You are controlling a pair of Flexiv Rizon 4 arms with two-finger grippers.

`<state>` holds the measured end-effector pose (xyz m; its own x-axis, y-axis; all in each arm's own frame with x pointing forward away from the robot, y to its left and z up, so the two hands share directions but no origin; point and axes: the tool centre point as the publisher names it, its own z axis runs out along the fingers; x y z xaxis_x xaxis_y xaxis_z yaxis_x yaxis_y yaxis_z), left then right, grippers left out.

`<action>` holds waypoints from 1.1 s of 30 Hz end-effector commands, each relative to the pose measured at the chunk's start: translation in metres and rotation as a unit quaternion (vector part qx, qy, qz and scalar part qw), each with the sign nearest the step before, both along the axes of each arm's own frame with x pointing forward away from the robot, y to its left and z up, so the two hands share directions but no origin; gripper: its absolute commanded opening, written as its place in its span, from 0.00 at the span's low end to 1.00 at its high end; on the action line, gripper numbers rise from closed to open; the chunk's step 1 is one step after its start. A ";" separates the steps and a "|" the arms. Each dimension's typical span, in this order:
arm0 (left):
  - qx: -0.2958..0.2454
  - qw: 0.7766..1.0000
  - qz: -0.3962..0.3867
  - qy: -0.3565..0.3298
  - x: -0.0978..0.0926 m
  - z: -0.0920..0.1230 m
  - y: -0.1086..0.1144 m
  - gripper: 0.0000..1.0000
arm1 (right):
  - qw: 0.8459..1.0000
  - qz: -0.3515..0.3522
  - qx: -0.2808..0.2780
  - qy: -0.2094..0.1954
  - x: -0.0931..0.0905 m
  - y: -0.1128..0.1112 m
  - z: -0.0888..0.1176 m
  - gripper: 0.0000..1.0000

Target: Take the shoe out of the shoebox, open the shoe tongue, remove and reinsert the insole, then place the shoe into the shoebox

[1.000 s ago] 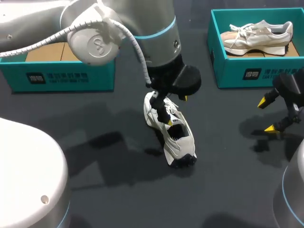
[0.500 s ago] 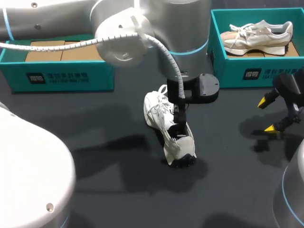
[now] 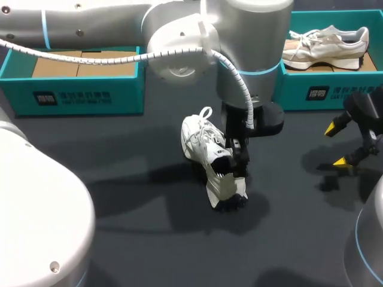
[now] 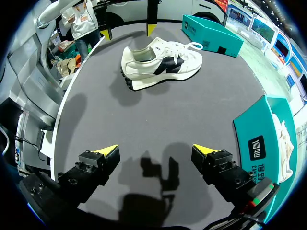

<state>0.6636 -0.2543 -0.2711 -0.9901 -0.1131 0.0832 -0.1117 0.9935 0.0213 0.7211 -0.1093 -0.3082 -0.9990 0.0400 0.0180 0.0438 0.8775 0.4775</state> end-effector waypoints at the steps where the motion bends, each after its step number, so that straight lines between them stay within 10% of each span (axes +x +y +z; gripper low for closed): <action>1: -0.007 1.000 0.028 0.001 -0.005 -0.024 -0.006 1.00 | 1.000 0.000 -0.001 0.000 -0.001 0.000 0.000 1.00; 33: -0.014 0.994 0.103 -0.021 -0.019 -0.100 -0.012 0.81 | 1.000 0.000 -0.001 0.000 -0.001 0.000 0.000 1.00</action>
<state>0.6446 -0.2646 -0.3655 -0.9485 -0.3135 0.0452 -0.3145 0.9492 -0.0145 0.7211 -0.1093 -0.3082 -0.9990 0.0401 0.0180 0.0438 0.8775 0.4775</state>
